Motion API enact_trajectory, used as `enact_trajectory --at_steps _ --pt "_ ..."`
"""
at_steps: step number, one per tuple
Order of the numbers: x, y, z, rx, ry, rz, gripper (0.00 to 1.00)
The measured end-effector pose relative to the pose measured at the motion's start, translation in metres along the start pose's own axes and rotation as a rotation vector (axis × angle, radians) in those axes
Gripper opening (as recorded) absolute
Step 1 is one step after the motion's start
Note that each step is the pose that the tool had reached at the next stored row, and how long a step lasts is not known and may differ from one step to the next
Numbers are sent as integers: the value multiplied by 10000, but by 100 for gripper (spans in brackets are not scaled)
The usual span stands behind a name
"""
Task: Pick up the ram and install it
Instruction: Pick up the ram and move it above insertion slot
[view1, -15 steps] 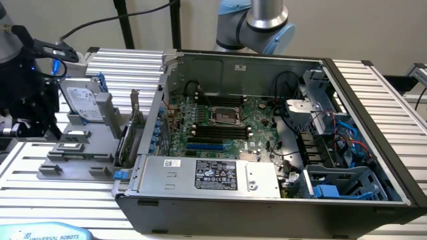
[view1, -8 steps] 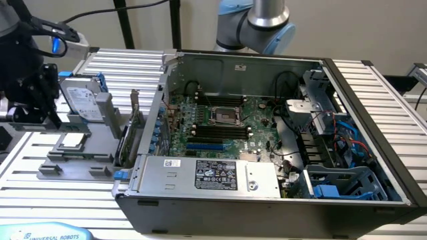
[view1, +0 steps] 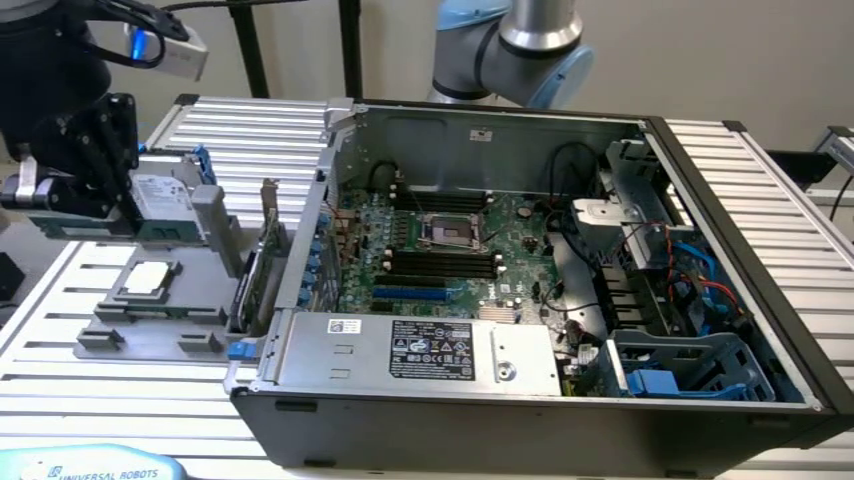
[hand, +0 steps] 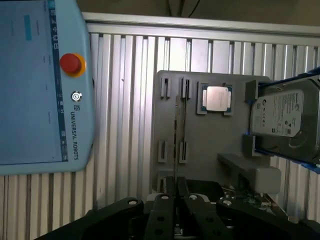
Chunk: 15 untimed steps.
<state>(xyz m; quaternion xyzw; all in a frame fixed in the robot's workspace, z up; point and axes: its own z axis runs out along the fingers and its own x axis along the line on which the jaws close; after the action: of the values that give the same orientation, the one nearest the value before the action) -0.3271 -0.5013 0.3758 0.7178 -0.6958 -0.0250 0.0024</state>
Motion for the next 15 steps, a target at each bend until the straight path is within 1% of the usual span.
enact_trajectory --at_steps 6,15 --pt "-5 -269 -117 0 -4 0 14" --pt "-7 -676 -213 -1 -4 -1 14"
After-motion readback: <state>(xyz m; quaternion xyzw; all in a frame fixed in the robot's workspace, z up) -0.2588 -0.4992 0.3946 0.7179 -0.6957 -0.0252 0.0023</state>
